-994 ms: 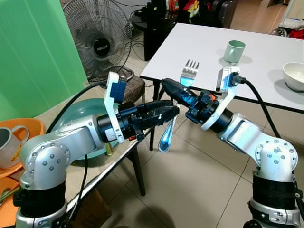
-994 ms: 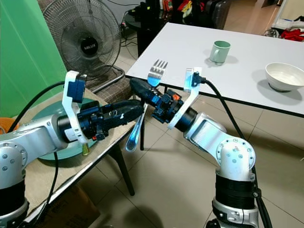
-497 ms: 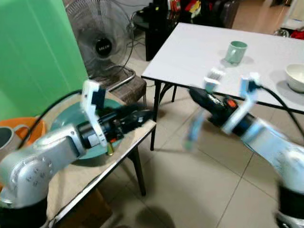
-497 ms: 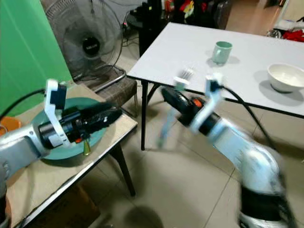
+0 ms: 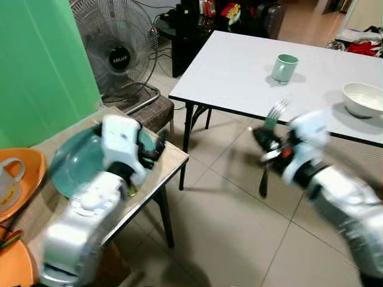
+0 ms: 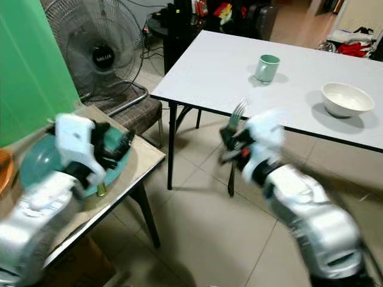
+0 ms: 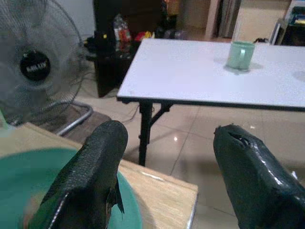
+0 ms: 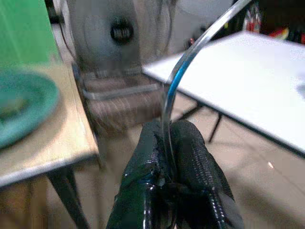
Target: Setting the table
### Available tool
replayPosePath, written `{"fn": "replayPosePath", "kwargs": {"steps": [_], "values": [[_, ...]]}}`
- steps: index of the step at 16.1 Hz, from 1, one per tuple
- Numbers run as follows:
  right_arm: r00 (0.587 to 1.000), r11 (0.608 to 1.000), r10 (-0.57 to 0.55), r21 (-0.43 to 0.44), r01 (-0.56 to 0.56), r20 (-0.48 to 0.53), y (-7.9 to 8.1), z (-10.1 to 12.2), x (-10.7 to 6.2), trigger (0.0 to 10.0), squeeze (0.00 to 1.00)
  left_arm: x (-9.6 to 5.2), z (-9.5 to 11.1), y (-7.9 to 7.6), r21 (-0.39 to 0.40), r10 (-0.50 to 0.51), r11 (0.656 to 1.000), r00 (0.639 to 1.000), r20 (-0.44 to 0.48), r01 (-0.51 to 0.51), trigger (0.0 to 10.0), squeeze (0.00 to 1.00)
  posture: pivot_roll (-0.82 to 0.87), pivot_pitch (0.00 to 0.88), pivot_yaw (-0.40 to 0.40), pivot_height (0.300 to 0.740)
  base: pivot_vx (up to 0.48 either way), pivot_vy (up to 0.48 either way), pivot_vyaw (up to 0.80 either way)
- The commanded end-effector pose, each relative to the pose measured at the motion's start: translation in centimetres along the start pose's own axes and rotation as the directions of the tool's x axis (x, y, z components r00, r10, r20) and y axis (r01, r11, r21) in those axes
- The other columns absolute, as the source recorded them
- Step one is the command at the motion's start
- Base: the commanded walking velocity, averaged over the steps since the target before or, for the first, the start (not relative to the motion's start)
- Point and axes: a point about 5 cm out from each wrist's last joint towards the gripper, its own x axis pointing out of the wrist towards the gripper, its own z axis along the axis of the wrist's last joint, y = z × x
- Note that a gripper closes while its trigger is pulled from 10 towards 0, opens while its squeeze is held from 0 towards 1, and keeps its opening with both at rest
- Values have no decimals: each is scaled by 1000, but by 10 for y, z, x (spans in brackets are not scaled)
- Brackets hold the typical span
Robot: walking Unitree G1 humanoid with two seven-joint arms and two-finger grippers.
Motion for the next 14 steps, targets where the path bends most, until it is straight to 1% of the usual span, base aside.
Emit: {"fn": "replayPosePath", "kwargs": {"steps": [1,2,3,4,5,7,8,11,14], "values": [[999,999,-41,-34,41,-7,-1,-5,1,10000,0,-1,-3,2,25,42,999,999,1,-42,10000,0,-70,29,-32,740,0,-435,0],[999,999,-48,-26,48,-13,-1,-9,1,10000,0,-1,-5,4,44,66,997,998,2,-66,10000,0,-55,33,-46,740,0,-439,0],[997,998,-67,-3,67,-29,-2,-19,2,10000,0,-8,-13,19,83,159,984,987,-11,-158,10000,0,-45,39,-53,740,0,-435,0],[996,997,-80,-5,80,-34,-4,-23,3,10000,0,-11,-17,26,95,196,977,980,-25,-193,10000,0,-43,45,-54,740,0,-435,0],[995,996,-89,-9,89,-38,-5,-27,4,10000,0,-15,-22,35,128,246,962,969,-32,-240,10000,0,-48,49,-55,740,0,-435,0],[993,993,-113,26,113,-25,-7,-28,-1,10000,0,-15,-21,42,134,278,953,960,-21,-273,10000,0,-56,51,-48,740,0,-431,0],[993,991,-120,59,120,-14,-8,-29,-4,10000,0,-15,-21,42,135,283,951,959,-13,-279,10000,0,-56,51,-48,740,0,-435,0],[983,982,-186,38,185,14,-15,-31,-11,10000,0,-15,-21,40,144,268,954,963,-9,-264,10000,0,-67,52,-31,740,0,-434,0],[973,972,-228,54,227,17,-15,-36,-15,10000,0,-12,-19,35,150,242,959,970,2,-239,10000,0,-69,55,-14,740,0,-434,0]]}}
